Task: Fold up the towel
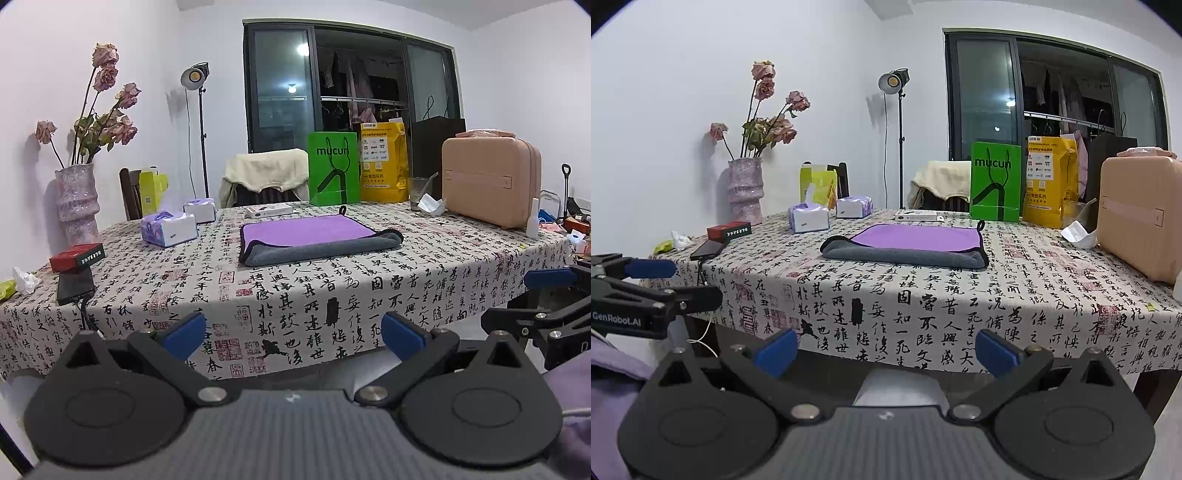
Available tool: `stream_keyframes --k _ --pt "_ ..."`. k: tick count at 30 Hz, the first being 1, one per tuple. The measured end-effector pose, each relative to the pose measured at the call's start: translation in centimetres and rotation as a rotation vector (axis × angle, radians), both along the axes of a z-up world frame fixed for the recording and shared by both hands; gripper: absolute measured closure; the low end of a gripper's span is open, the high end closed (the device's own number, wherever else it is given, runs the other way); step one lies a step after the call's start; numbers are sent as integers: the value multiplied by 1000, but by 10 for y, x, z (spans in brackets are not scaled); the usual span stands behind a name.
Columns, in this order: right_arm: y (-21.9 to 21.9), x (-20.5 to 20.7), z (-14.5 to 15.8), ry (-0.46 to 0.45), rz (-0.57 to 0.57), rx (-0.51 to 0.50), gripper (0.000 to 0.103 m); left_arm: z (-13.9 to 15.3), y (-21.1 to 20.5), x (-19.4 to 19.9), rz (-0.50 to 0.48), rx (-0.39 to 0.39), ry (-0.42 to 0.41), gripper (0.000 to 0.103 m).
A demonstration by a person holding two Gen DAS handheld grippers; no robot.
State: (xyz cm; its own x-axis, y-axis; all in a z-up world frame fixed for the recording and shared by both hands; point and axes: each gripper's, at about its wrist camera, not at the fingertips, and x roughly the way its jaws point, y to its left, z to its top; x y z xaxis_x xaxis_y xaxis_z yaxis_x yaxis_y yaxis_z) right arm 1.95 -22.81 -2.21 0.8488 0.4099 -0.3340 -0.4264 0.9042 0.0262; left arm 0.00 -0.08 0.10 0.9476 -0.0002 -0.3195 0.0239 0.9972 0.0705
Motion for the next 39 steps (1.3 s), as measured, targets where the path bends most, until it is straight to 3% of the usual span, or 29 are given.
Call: stream_keyframes --k 39 --pt "0 2 -3 13 -3 3 0 0 0 0 -2 3 2 0"
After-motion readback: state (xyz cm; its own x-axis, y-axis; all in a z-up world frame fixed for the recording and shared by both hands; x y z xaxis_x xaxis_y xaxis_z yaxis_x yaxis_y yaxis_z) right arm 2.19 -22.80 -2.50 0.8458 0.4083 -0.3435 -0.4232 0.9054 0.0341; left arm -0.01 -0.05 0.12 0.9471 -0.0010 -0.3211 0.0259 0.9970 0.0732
